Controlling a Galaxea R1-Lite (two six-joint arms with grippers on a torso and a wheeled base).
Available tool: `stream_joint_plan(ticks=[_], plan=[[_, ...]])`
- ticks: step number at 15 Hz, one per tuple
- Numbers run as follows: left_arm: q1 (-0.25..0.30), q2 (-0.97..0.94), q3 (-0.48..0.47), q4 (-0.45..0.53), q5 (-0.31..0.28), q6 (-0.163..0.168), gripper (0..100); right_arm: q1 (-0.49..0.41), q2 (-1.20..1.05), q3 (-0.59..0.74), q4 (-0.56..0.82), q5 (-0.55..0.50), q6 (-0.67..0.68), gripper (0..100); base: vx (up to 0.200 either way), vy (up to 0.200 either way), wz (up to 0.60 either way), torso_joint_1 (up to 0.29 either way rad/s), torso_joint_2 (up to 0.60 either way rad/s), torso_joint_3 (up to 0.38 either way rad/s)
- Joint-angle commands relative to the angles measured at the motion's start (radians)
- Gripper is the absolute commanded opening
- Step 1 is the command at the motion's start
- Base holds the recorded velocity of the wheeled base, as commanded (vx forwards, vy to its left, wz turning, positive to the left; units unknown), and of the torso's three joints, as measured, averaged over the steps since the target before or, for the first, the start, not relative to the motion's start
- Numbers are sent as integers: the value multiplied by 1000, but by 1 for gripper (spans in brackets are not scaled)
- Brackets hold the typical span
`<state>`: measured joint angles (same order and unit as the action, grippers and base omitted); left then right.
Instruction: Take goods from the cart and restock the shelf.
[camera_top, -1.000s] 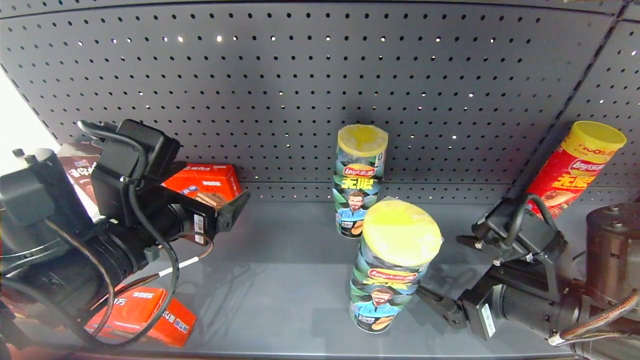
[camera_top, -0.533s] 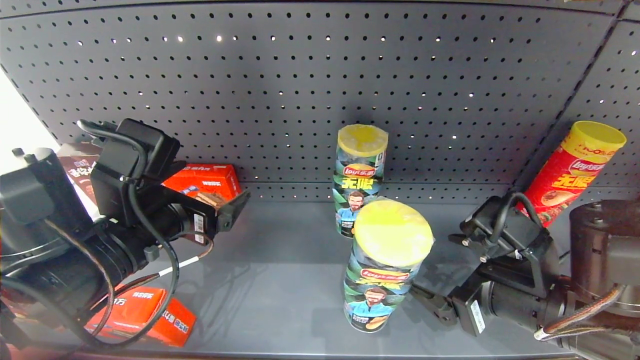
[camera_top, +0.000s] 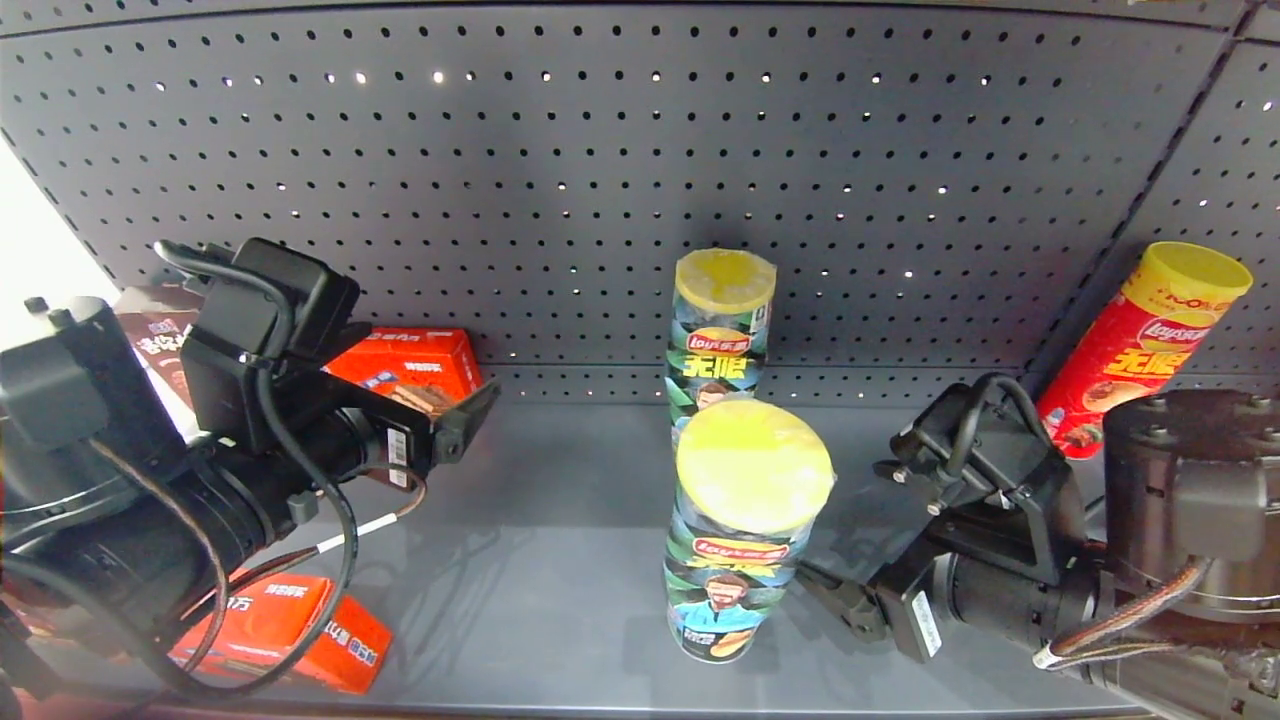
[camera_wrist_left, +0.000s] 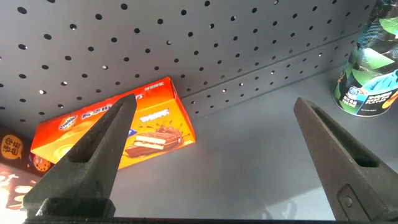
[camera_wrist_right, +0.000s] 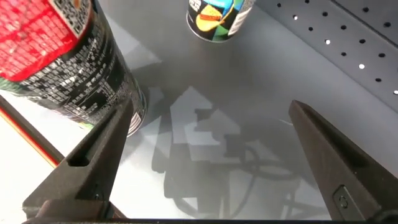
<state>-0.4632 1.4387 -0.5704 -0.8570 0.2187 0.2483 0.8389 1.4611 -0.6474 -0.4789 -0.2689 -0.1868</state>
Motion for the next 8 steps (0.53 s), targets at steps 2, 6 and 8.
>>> stream_joint_plan(ticks=[2, 6, 8], plan=[[0, 0, 1, 0, 1, 0, 100, -3, -4, 5, -3, -4, 1, 100, 0, 0, 0, 0, 0, 0], [-3, -123, 3, 24, 1, 3, 100, -84, -169, 51, -32, -1, 12, 100, 0, 0, 0, 0, 0, 0], [-22, -268, 47, 76, 1, 3, 100, -90, -312, 124, -49, -4, 49, 100, 0, 0, 0, 0, 0, 0]])
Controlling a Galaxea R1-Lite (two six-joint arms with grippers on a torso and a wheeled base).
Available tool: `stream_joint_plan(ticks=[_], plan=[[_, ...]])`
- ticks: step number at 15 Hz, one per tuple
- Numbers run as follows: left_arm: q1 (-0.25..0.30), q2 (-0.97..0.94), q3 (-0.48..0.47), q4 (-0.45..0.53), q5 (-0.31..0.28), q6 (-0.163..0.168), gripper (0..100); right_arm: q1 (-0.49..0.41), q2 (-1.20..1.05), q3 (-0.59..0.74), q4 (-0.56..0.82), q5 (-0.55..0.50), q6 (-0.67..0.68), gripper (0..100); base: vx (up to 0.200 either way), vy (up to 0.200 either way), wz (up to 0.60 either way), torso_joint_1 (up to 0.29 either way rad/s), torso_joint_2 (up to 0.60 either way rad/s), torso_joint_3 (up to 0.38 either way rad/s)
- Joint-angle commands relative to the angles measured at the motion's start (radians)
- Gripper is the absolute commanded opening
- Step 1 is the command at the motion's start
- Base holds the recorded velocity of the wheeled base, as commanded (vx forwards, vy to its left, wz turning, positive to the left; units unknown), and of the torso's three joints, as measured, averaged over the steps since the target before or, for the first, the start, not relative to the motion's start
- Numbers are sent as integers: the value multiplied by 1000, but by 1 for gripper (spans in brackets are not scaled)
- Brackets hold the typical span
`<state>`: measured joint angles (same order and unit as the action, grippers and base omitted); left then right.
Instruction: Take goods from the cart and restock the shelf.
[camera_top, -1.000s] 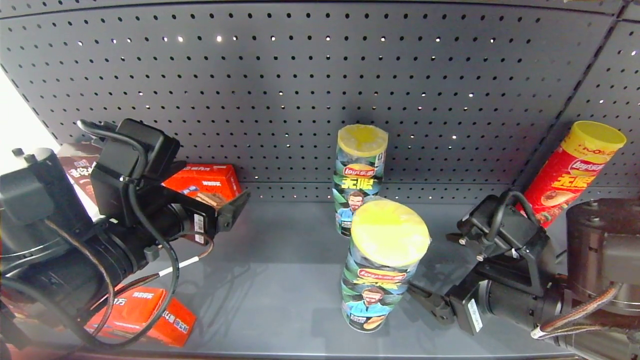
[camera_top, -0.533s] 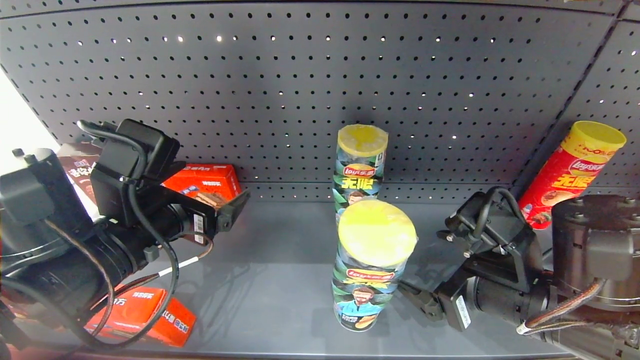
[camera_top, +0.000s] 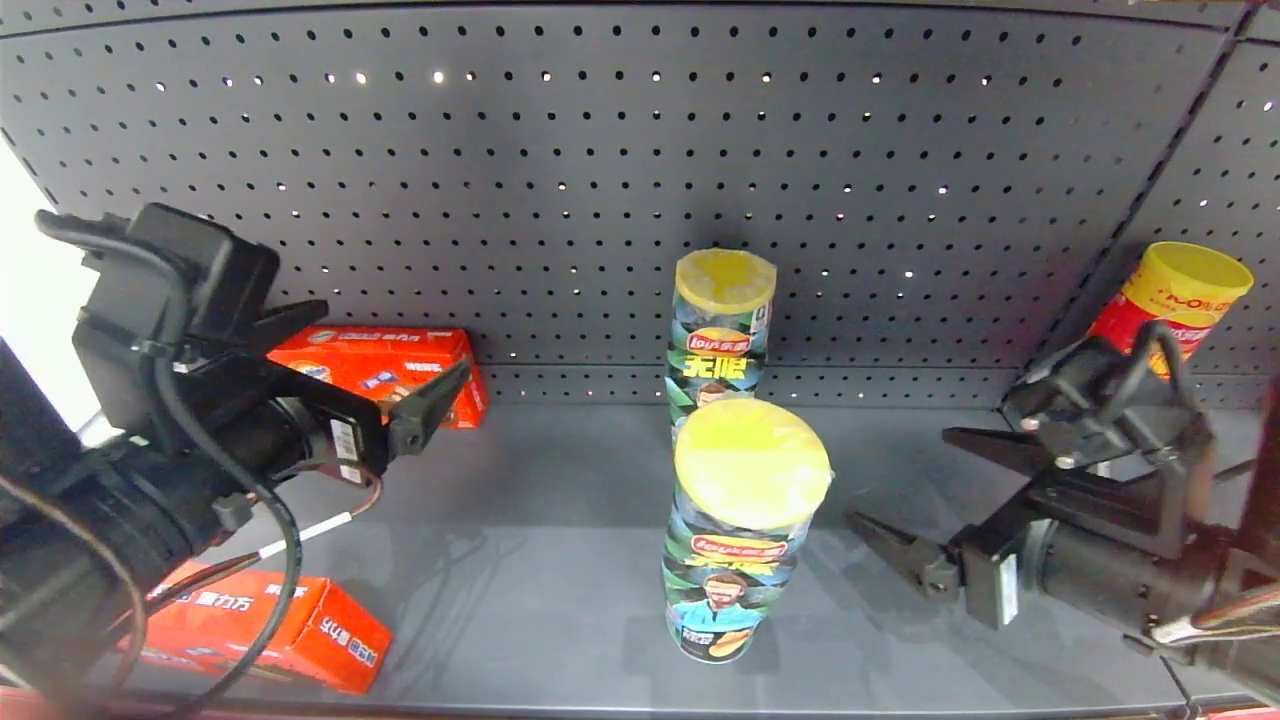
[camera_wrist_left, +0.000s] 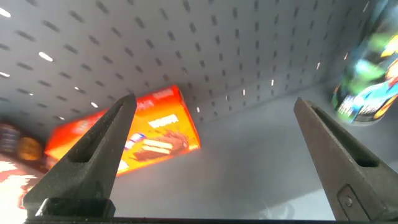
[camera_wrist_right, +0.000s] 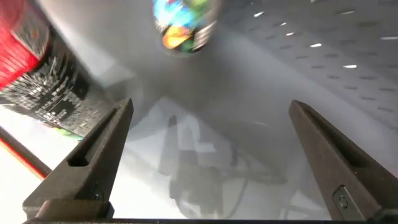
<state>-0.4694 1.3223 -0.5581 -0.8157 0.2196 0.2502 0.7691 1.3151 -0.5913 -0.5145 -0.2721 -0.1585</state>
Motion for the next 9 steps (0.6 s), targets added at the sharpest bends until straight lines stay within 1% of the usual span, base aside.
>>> stream_joint_plan(ticks=[1, 2, 3, 4, 5, 6, 7, 8, 9], plan=[[-29, -198, 50, 53, 1, 1, 100, -17, -212, 102, -25, -1, 20, 100, 0, 0, 0, 0, 0, 0], [-58, -308, 89, 86, 11, 11, 100, -14, -315, 188, -33, 7, 14, 100, 0, 0, 0, 0, 0, 0], [-58, -368, 106, 110, 20, 12, 100, -14, -364, 231, -33, 1, 13, 100, 0, 0, 0, 0, 0, 0], [-58, -506, 130, 202, 37, 23, 100, -14, -465, 306, -24, -1, 2, 100, 0, 0, 0, 0, 0, 0], [-58, -615, 141, 305, 43, 24, 100, -17, -522, 354, -22, -1, 1, 100, 0, 0, 0, 0, 0, 0], [-57, -739, 144, 441, 43, 24, 100, -19, -571, 401, -22, -1, 2, 100, 0, 0, 0, 0, 0, 0], [-57, -799, 142, 517, 40, 24, 100, -19, -594, 423, -22, 1, 2, 100, 0, 0, 0, 0, 0, 0], [-57, -924, 139, 661, 40, 24, 100, -16, -637, 467, -22, 5, 8, 100, 0, 0, 0, 0, 0, 0], [-46, -1034, 145, 768, 40, 20, 100, -17, -680, 504, -24, 4, 14, 100, 0, 0, 0, 0, 0, 0]])
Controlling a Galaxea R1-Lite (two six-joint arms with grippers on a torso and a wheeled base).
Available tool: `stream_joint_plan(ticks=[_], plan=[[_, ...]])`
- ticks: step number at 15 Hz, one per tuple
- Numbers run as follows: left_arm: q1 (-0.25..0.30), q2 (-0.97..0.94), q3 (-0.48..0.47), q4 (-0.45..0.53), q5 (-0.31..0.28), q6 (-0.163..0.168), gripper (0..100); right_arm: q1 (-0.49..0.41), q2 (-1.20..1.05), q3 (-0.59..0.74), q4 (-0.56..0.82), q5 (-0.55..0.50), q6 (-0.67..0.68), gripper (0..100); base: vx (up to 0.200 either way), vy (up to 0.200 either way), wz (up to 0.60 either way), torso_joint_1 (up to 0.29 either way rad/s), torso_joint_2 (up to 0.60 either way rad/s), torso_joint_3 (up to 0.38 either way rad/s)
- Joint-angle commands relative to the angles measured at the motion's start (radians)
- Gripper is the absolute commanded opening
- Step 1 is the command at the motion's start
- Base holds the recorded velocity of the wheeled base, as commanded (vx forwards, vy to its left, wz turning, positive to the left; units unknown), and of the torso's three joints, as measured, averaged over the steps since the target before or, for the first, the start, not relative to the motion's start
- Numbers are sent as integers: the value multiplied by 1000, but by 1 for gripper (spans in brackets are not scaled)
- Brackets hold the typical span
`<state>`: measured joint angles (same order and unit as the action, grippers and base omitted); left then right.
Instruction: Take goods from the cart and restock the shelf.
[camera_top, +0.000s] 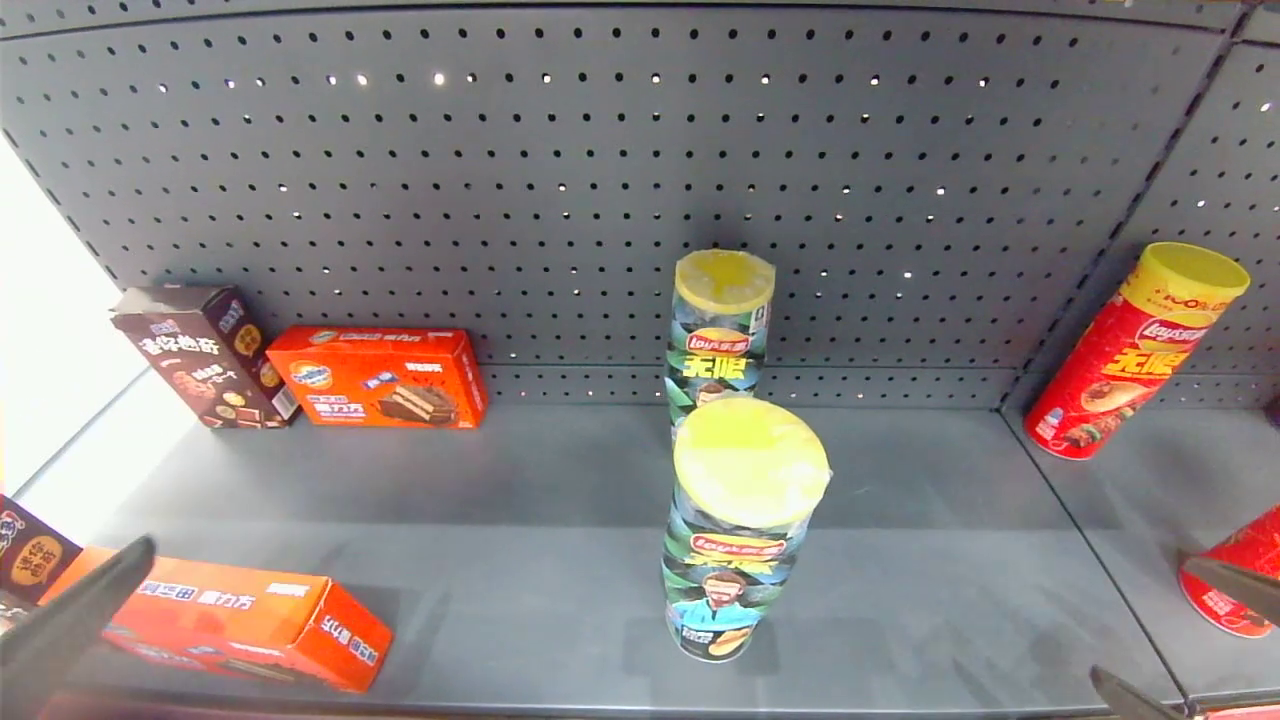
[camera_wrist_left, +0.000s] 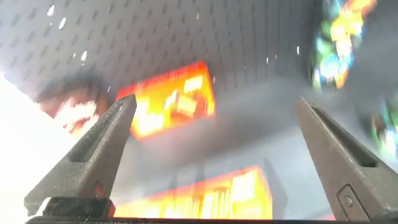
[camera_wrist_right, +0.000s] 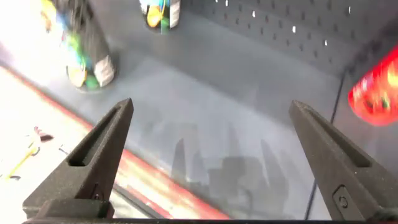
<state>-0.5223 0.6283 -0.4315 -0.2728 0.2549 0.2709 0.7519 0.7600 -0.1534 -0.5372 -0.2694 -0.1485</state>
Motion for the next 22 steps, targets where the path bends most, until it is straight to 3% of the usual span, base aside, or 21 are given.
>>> stream_joint_plan(ticks=[1, 5, 7, 9, 11, 13, 14, 17, 19, 20, 21, 22], plan=[[22, -410, 36, 294, 3, -2, 100, -6, -157, 87, 0, -4, 12, 100, 0, 0, 0, 0, 0, 0], [87, -588, 154, 422, 3, -2, 100, -94, -257, 152, 36, -7, 29, 100, 0, 0, 0, 0, 0, 0], [124, -628, 275, 428, 3, 1, 100, -125, -378, 150, 194, -8, 37, 100, 0, 0, 0, 0, 0, 0], [130, -628, 333, 420, 1, 11, 100, -183, -493, 150, 345, -8, 37, 100, 0, 0, 0, 0, 0, 0], [134, -614, 333, 420, 1, 10, 100, -261, -582, 143, 500, 1, 33, 100, 0, 0, 0, 0, 0, 0], [228, -544, 333, 420, 1, 10, 100, -373, -539, 127, 528, -8, 38, 100, 0, 0, 0, 0, 0, 0], [315, -489, 333, 420, 0, 13, 100, -476, -475, 127, 526, 1, 37, 100, 0, 0, 0, 0, 0, 0], [416, -493, 333, 420, 1, 11, 100, -683, -501, 127, 526, -16, 41, 100, 0, 0, 0, 0, 0, 0], [509, -555, 333, 420, 1, -5, 100, -769, -637, 126, 536, 64, 95, 100, 0, 0, 0, 0, 0, 0], [515, -599, 333, 422, -2, -22, 100, -752, -757, 126, 537, 145, 113, 100, 0, 0, 0, 0, 0, 0], [515, -599, 333, 422, -2, -22, 100, -752, -760, 126, 539, 148, 116, 100, 0, 0, 0, 0, 0, 0], [516, -628, 336, 420, -23, -84, 100, -750, -755, 137, 508, 131, 138, 100, 0, 0, 0, 0, 0, 0]])
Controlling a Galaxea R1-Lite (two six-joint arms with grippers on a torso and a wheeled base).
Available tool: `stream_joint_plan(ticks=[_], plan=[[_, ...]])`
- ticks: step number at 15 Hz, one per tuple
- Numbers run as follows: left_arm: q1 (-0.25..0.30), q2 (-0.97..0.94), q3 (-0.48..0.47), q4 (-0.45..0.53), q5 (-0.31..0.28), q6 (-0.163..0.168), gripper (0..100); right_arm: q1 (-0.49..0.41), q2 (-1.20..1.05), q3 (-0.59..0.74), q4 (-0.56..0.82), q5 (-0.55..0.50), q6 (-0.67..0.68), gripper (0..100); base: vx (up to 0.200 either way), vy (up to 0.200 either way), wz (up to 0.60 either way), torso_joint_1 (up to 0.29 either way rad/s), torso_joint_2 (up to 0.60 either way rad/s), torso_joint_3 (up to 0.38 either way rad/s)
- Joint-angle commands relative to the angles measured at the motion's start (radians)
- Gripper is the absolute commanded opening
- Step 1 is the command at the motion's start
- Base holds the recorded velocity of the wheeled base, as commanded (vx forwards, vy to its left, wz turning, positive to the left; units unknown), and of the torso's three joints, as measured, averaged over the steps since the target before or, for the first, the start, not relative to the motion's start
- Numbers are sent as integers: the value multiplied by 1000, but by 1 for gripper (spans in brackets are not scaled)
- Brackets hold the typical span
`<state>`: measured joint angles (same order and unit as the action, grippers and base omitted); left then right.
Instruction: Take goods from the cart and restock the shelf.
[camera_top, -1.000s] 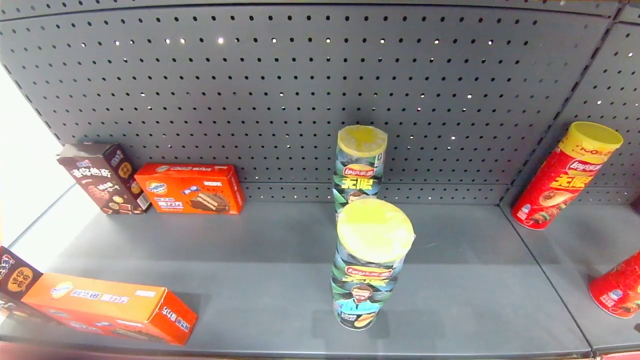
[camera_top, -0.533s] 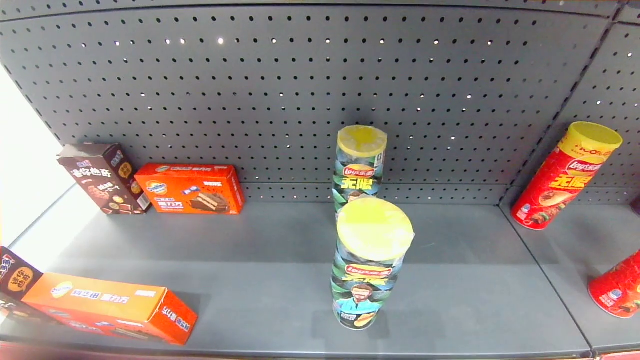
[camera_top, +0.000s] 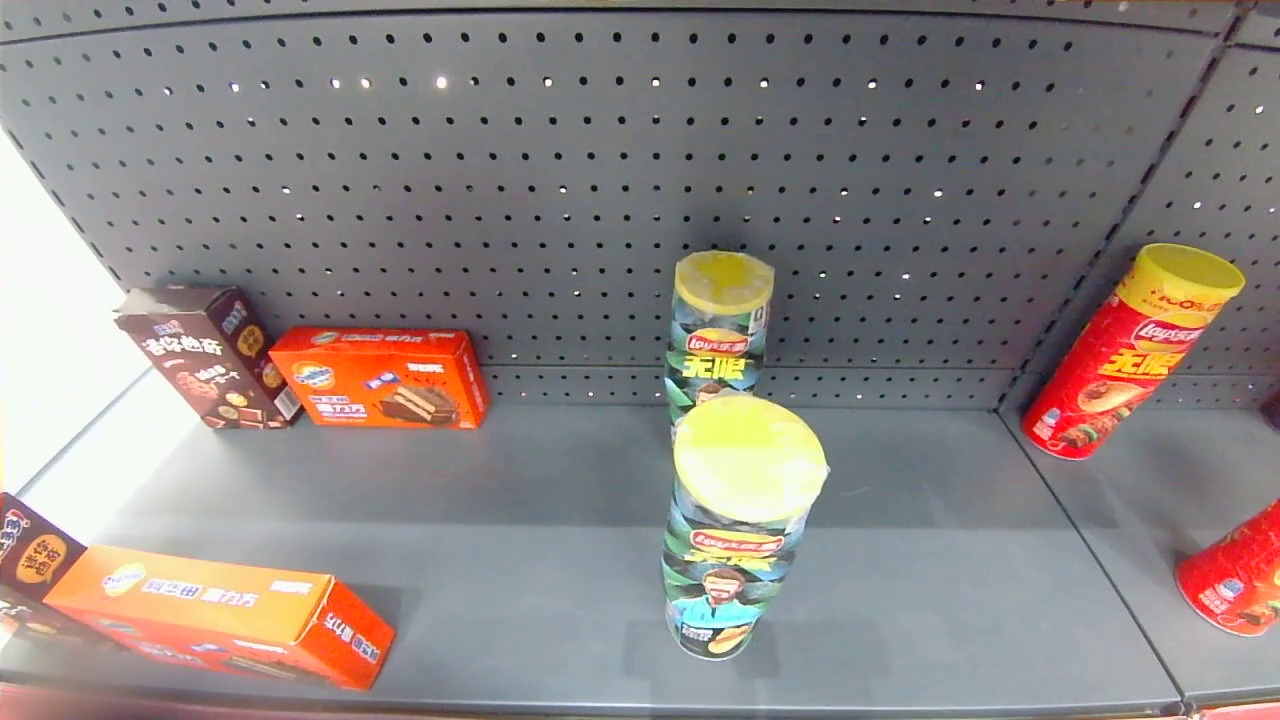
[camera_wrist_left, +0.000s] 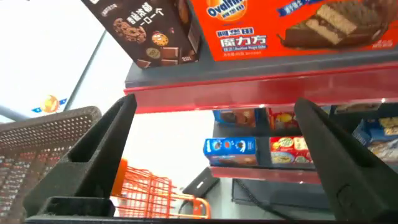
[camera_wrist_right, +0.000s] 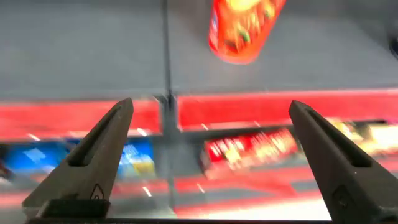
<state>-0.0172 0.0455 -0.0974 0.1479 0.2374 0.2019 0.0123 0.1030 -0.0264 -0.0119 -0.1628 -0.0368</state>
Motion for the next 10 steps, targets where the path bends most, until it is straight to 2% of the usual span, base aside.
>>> stream_joint_plan(ticks=[1, 2, 3, 4, 5, 6, 7, 8, 9, 10], plan=[[11, -46, 8, -5, -33, -56, 100, -11, -100, 20, -46, 29, 23, 100, 0, 0, 0, 0, 0, 0], [11, -46, 13, -7, -78, -62, 100, -11, -100, 20, -46, 65, 20, 100, 0, 0, 0, 0, 0, 0], [11, -46, 19, -22, -129, -65, 100, -11, -100, 20, -43, 161, 17, 100, 0, 0, 0, 0, 0, 0], [11, -46, 24, -45, -178, -64, 100, -12, -98, 16, -33, 207, 14, 100, 0, 0, 0, 0, 0, 0], [11, -46, 28, -50, -207, -59, 100, -14, -100, 14, -8, 137, 11, 100, 0, 0, 0, 0, 0, 0], [11, -46, 30, -53, -214, -55, 100, -14, -100, 20, -20, 28, 69, 100, 0, 0, 0, 0, 0, 0], [11, -46, 35, -59, -204, -56, 100, -12, -98, 20, -17, 48, 63, 100, 0, 0, 0, 0, 0, 0], [11, -46, 50, -87, -204, -59, 100, -11, -100, 25, -3, 111, 3, 100, 0, 0, 0, 0, 0, 0], [11, -46, 82, -165, -225, -70, 100, -8, -95, 23, 17, 224, -5, 100, 0, 0, 0, 0, 0, 0], [11, -46, 84, -172, -264, -73, 100, -12, -100, 25, 15, 170, 44, 100, 0, 0, 0, 0, 0, 0]])
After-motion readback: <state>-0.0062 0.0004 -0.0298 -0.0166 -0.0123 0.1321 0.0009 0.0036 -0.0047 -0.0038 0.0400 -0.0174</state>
